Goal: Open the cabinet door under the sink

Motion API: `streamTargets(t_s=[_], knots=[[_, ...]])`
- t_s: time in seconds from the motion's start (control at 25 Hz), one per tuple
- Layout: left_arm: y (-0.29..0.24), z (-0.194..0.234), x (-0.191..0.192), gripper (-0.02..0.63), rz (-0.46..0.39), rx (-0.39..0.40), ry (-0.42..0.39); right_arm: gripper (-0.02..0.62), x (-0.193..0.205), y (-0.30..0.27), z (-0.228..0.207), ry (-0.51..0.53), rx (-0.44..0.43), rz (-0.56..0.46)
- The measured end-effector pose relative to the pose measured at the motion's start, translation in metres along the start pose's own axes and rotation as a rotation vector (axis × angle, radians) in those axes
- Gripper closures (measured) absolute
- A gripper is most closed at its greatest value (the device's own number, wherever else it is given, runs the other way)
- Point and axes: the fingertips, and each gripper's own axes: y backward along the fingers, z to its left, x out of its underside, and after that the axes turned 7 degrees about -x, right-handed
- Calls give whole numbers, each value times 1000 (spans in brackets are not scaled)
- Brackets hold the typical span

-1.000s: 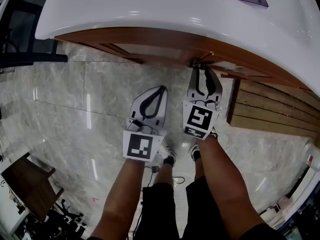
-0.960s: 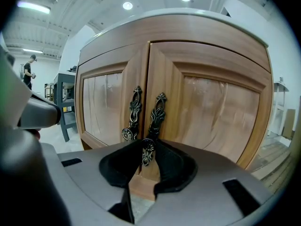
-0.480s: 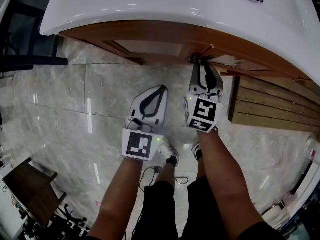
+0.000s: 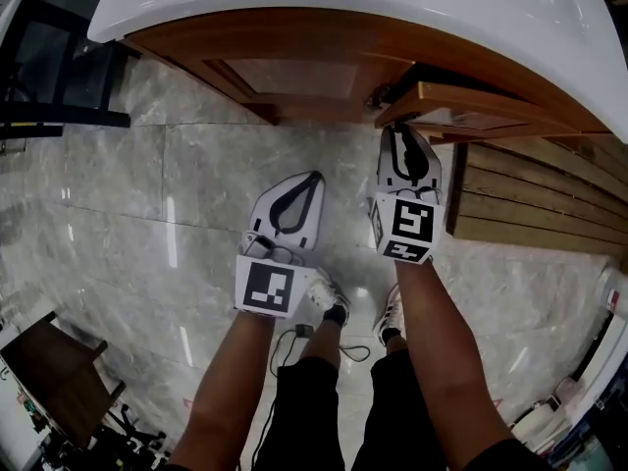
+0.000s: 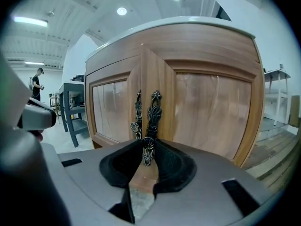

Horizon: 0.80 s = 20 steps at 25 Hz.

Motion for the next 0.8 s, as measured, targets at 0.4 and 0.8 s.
streamTargets(t_s=[0.4, 0.8], knots=[[27, -30, 21, 584, 25, -83, 57, 502, 16, 50, 13, 46, -185, -6], [35, -78, 19, 584, 16, -112, 59, 502, 34, 106, 9, 102, -344, -28]])
